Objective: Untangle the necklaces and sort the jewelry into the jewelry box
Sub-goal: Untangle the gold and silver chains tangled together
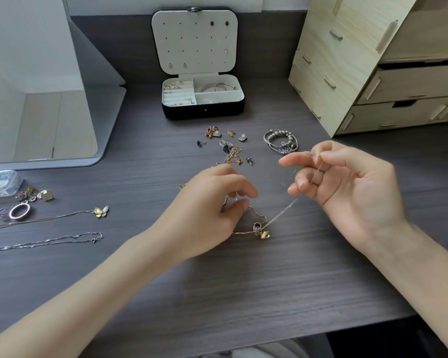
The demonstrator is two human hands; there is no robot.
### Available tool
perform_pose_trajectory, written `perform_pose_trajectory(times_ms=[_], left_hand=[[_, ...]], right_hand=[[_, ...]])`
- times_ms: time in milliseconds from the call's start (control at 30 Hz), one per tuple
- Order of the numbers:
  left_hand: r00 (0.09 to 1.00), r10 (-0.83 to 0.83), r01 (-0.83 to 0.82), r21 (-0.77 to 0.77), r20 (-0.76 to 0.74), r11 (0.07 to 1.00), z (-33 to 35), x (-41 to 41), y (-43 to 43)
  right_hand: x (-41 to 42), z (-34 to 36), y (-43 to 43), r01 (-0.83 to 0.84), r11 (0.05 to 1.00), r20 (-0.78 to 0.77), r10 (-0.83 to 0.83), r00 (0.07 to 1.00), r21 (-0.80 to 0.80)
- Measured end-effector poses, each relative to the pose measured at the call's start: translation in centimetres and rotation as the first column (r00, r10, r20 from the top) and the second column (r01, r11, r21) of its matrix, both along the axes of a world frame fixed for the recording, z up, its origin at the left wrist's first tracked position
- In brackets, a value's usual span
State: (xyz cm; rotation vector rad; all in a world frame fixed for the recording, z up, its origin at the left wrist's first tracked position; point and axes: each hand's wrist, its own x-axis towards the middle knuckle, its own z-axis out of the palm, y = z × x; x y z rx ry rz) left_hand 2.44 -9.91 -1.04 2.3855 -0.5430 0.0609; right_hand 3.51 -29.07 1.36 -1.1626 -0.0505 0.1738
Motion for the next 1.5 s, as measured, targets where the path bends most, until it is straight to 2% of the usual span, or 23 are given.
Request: perform_pose_trajectory(times_ms=[100,167,267,467,600,767,867,900,1000,1033,1133,1200,1300,1433,1500], left_hand=[[0.990,-0.119,0.118,-0.011,-0.073,0.993,0.0,-1.1,0.1],[0.984,-0.153,0.158,0.053,-0.089,0.986,-0.2,-1.4,-0.3],[0.987,-0.140,0.150,0.127,-0.083,0.980,-0.4,-1.4,-0.9],[0.978,-0.094,0.098,0.010,-0.188,0.995,0.0,-1.2,-0.5],[0.973,-0.051,0.042,-0.045,-0.223,0.998,0.9,-0.7,0.4],[0.961,-0.046,0.051,0.011,-0.271,0.999,2.5,0.1,1.0],[0.967,-0.076,0.108,0.119,-0.243,0.987,3.6,0.8,1.4],[0.970,-0.081,0.120,0.162,-0.228,0.979,3.9,1.1,1.5],[0.976,-0.104,0.150,0.240,-0.193,0.959,5.0,1.7,1.8],[0.977,-0.113,0.159,0.262,-0.180,0.952,5.4,1.9,1.9],[0.975,-0.139,0.185,0.292,-0.170,0.938,6.5,2.2,1.7],[0.974,-0.132,0.179,0.272,-0.182,0.946,7.3,2.2,1.5],[0.968,-0.155,0.191,0.181,-0.200,0.965,8.5,2.0,1.4],[0.968,-0.176,0.193,0.080,-0.176,0.978,9.8,1.6,1.5],[0.963,-0.182,0.184,-0.007,-0.201,0.983,10.3,1.3,1.7]], right_hand=[[-0.4,-0.2,-0.7,0.034,0.998,0.056,-0.031,0.998,-0.049],[-0.7,-0.3,-0.9,0.059,0.994,0.072,-0.053,0.996,-0.087],[-1.3,-0.3,-1.3,0.094,0.990,0.084,-0.085,0.993,-0.109],[-2.6,-0.3,-1.9,0.163,0.968,0.039,-0.159,0.987,-0.192],[-2.3,-1.1,-1.7,0.167,0.942,0.005,-0.174,0.985,-0.292],[-1.4,-2.0,-1.0,0.158,0.859,0.037,-0.160,0.986,-0.487],[-1.1,-2.5,-0.8,0.179,0.784,0.083,-0.161,0.983,-0.595],[-1.1,-2.7,-0.7,0.205,0.727,0.132,-0.158,0.979,-0.655],[-1.3,-3.1,-0.6,0.330,0.398,0.339,-0.049,0.939,-0.856],[-1.6,-2.9,-0.3,0.364,0.339,0.383,-0.013,0.924,-0.867],[-2.3,-2.2,1.2,0.398,0.377,0.448,0.053,0.892,-0.836],[-2.5,-1.7,2.2,0.358,0.422,0.433,0.092,0.897,-0.833],[-2.7,-1.5,3.7,0.264,0.483,0.356,0.106,0.929,-0.835],[-2.6,-1.7,5.1,0.286,0.472,0.355,0.063,0.933,-0.834],[-2.5,-1.7,5.3,0.307,0.497,0.375,0.041,0.926,-0.812]])
